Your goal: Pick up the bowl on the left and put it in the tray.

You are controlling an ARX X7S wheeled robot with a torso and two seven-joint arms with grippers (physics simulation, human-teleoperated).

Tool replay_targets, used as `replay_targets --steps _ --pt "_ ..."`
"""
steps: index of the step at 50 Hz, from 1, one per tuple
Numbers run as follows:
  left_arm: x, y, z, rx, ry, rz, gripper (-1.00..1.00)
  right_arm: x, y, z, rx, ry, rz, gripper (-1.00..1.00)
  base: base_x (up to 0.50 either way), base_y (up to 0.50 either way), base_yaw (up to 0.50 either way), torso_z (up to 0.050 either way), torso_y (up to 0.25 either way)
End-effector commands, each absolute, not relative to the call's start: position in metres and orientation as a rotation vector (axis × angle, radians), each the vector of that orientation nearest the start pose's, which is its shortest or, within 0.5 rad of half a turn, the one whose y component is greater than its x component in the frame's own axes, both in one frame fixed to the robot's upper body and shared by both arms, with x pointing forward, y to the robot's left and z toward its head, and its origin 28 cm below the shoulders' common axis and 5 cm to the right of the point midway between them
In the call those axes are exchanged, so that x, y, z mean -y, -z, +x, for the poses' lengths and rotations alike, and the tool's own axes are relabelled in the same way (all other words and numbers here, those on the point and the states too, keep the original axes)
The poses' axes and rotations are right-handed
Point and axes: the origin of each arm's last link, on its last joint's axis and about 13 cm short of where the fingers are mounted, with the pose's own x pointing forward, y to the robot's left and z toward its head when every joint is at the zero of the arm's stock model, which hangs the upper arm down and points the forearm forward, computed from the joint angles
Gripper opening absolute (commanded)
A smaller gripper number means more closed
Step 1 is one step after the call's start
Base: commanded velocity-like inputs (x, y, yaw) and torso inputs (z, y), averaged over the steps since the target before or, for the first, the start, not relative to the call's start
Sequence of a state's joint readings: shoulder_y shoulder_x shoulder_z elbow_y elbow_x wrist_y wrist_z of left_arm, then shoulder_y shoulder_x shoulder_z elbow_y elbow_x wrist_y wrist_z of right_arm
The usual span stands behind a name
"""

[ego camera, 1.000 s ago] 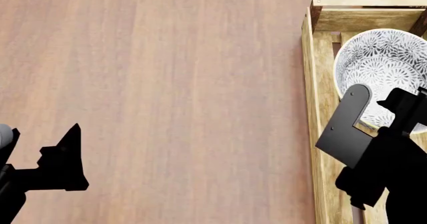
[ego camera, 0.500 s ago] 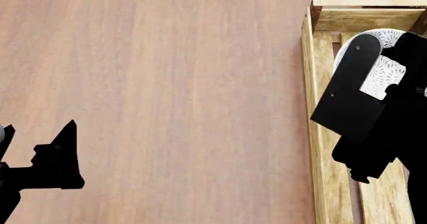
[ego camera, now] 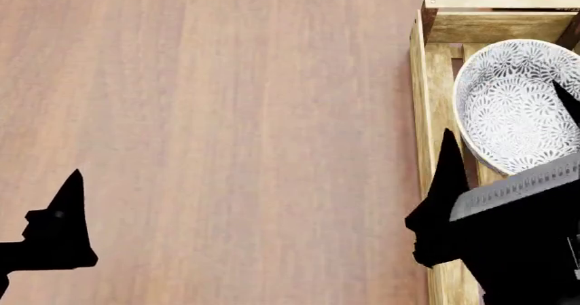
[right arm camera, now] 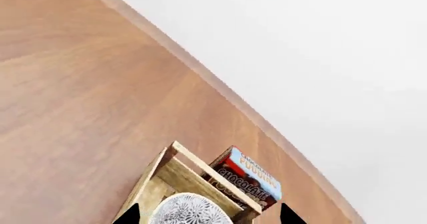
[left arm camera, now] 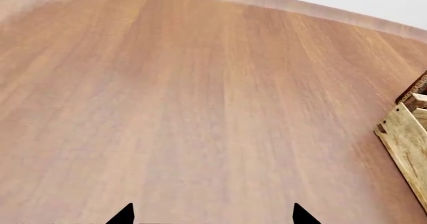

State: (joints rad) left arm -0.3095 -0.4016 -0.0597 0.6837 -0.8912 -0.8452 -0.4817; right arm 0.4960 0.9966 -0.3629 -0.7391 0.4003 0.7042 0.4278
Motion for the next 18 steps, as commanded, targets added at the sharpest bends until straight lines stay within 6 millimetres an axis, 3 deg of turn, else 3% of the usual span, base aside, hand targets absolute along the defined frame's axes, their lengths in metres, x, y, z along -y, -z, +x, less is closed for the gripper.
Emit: replay_targets --steps 1,3,6,7,18 --pt "-0.239 -0.156 0.201 0.086 0.048 -0.157 1.0 0.172 -0.158 0.182 0.265 0.26 -0.218 1.0 0.0 0.0 0.0 0.0 0.0" --pt "-0.24 -0.144 0.197 0.088 0.06 -0.156 1.0 0.167 -0.14 0.178 0.284 0.279 -0.146 1.0 0.0 0.0 0.0 0.0 0.0" --pt "-0.241 -0.136 0.195 0.084 0.067 -0.154 1.0 0.163 -0.129 0.176 0.272 0.257 -0.101 1.0 0.0 0.0 0.0 0.0 0.0" --pt "-0.244 -0.125 0.193 0.072 0.074 -0.165 1.0 0.158 -0.114 0.172 0.258 0.216 -0.051 1.0 0.0 0.0 0.0 0.0 0.0" --pt "-0.252 -0.076 0.178 0.047 0.041 -0.183 1.0 0.149 -0.066 0.16 0.184 0.118 0.162 1.0 0.0 0.0 0.0 0.0 0.0"
